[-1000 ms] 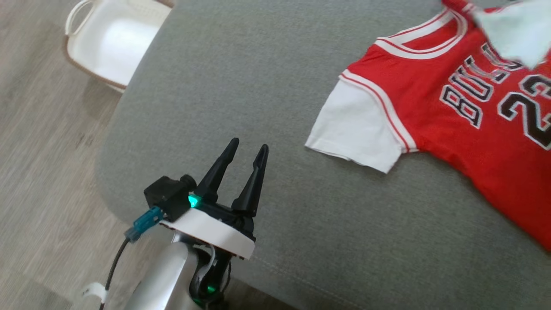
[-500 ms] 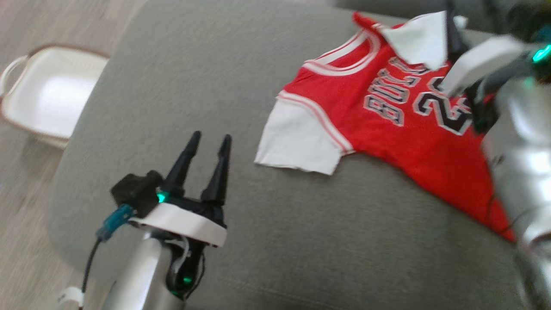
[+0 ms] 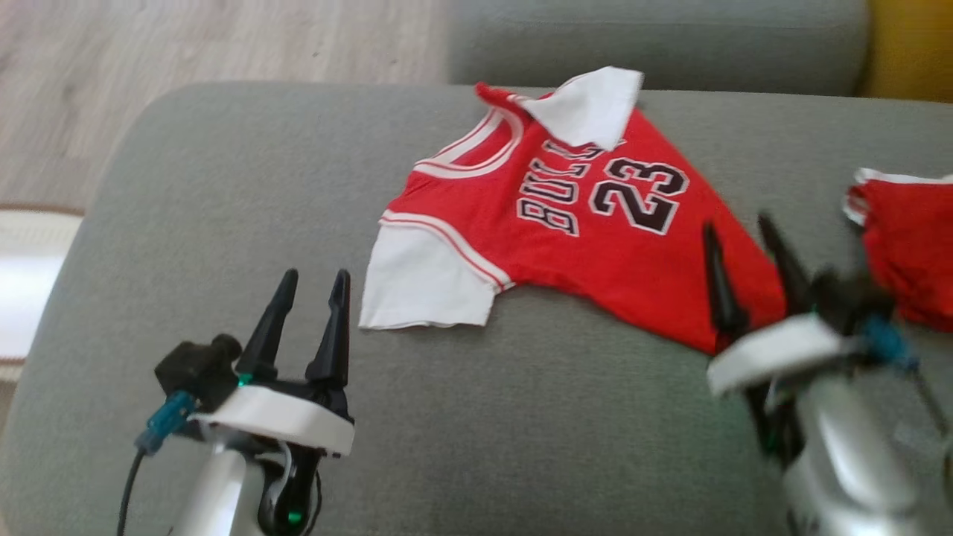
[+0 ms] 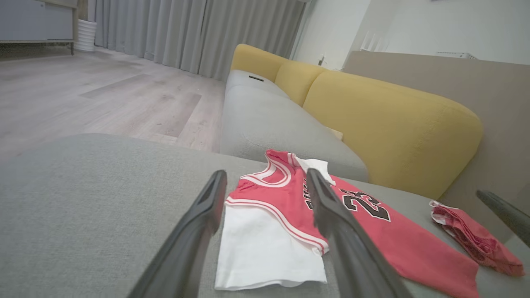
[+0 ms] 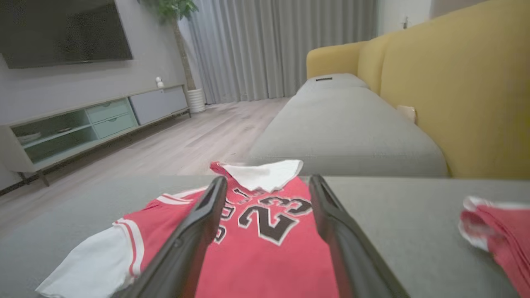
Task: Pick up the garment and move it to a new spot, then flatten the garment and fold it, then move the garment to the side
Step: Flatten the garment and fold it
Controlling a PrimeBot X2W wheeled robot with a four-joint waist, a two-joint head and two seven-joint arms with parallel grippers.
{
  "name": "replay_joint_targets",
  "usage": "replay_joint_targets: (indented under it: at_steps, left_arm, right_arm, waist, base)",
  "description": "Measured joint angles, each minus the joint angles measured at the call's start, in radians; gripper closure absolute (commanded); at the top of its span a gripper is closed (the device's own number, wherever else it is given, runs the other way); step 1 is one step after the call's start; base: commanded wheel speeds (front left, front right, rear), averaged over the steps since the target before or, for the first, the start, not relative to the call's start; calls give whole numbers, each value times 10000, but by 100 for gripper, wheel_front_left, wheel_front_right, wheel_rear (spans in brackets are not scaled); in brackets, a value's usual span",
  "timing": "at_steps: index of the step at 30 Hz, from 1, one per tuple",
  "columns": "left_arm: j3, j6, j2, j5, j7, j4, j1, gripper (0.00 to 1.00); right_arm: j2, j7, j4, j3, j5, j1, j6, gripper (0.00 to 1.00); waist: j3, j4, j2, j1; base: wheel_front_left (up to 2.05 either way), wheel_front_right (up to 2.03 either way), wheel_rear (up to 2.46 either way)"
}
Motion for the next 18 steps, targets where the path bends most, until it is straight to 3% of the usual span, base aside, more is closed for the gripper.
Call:
replay_joint_targets:
  at_steps: [7,13,18]
  left_arm:
    - [88,-2,-4,2,0,422,260,0]
    - [328,-2,-2,107,0,803,219,0]
    - [376,115,-4,541,0,1914,-67,0]
  right_arm:
    - [752,0,-1448,-863,-516,2266,0,0]
    - [888,48,-2096,-988,-660,2406,0,0]
    - [943,234,-2424,-982,-782,2397,0,0]
  waist:
    - [-142,-595,0,0]
    - [19,-806,0,0]
    - [220,-938,0,0]
  base:
    - [0,0,0]
    - [0,0,0]
    - [0,0,0]
